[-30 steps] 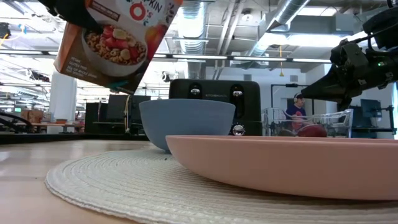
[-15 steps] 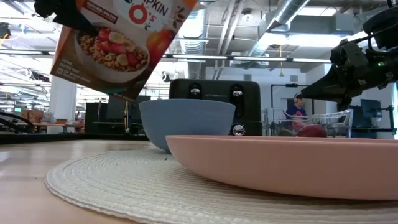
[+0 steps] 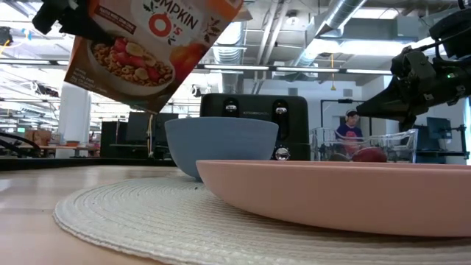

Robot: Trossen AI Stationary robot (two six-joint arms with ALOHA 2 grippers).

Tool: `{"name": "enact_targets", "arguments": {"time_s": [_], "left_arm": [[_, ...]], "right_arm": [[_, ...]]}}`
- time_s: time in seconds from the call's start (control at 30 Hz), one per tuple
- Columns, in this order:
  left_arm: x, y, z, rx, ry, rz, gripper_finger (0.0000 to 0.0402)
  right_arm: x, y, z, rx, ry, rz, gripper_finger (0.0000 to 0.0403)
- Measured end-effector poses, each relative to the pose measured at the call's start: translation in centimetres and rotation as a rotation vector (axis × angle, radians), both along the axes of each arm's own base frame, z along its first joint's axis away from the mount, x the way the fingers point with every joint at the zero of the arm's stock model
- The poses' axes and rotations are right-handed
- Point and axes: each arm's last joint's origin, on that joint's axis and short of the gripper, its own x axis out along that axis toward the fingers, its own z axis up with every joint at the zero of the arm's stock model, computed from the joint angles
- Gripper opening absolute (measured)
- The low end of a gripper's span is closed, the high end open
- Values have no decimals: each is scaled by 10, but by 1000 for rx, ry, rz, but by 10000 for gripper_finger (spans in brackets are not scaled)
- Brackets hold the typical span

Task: Arrange a breakfast setting
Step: Pour the cereal into the blue bowl

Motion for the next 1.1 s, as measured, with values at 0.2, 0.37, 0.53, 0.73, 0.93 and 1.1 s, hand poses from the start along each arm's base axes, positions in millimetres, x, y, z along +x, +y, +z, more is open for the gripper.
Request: {"name": "enact_targets", "arguments": {"time_s": [0.2,0.37,0.53,0.73,0.93,1.1], "left_arm": [[-2,1,-2,96,116,-51,215],[-6,2,-4,109,181,-70,215],[-8,2,-7,76,241,-106,215],[-9,2,-8,113,323,-168,215],[-11,3,-11,146,407,-196,215],[-11,3,-11,171,455,-214,215]], "right_arm": [[0,0,0,0,1,0,91],[0,0,0,0,1,0,91],[0,0,0,0,1,0,91],[0,0,0,0,0,0,91],[0,0,0,0,1,0,91],[0,0,0,0,0,0,91]]}}
